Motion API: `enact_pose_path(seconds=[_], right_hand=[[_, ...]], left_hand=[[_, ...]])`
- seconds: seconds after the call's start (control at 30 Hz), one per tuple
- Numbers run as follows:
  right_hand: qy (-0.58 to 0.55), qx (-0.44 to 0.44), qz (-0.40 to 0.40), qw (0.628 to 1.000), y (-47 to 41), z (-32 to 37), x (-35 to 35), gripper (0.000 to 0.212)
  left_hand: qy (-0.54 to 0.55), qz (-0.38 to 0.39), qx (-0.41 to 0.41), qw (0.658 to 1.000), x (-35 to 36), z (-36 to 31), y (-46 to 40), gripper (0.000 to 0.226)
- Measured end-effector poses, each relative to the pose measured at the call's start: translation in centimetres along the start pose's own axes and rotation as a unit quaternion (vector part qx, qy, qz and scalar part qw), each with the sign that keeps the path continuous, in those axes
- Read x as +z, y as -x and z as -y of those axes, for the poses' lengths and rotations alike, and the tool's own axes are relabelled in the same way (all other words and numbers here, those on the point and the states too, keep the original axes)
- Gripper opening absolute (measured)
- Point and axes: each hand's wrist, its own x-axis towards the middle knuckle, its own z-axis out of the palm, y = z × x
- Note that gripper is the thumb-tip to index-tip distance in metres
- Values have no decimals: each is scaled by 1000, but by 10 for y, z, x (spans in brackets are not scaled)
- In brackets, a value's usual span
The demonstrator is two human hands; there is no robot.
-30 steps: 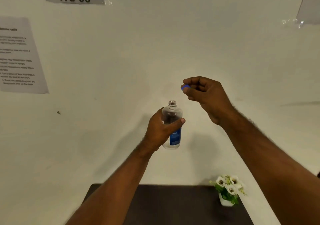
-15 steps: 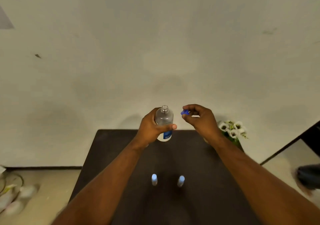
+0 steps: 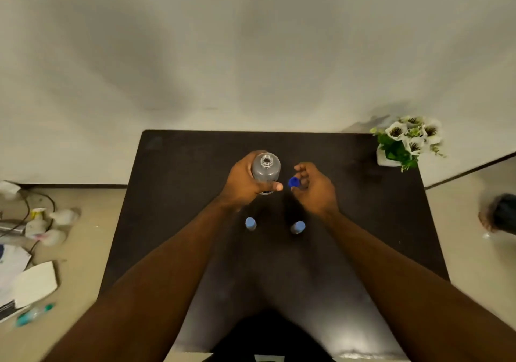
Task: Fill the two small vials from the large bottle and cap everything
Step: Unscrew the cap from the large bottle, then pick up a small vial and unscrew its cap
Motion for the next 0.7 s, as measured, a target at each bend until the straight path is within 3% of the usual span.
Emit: enact_pose_path(seconds=[0.4,0.7], right_hand=[[35,33,64,997,-10,-48,36,48],[42,30,70,996,-13,-58,46,49]], left_hand=[[-38,40,-48,997,17,49,-16,85],[-18,56,-56,997,19,62,-14,85]])
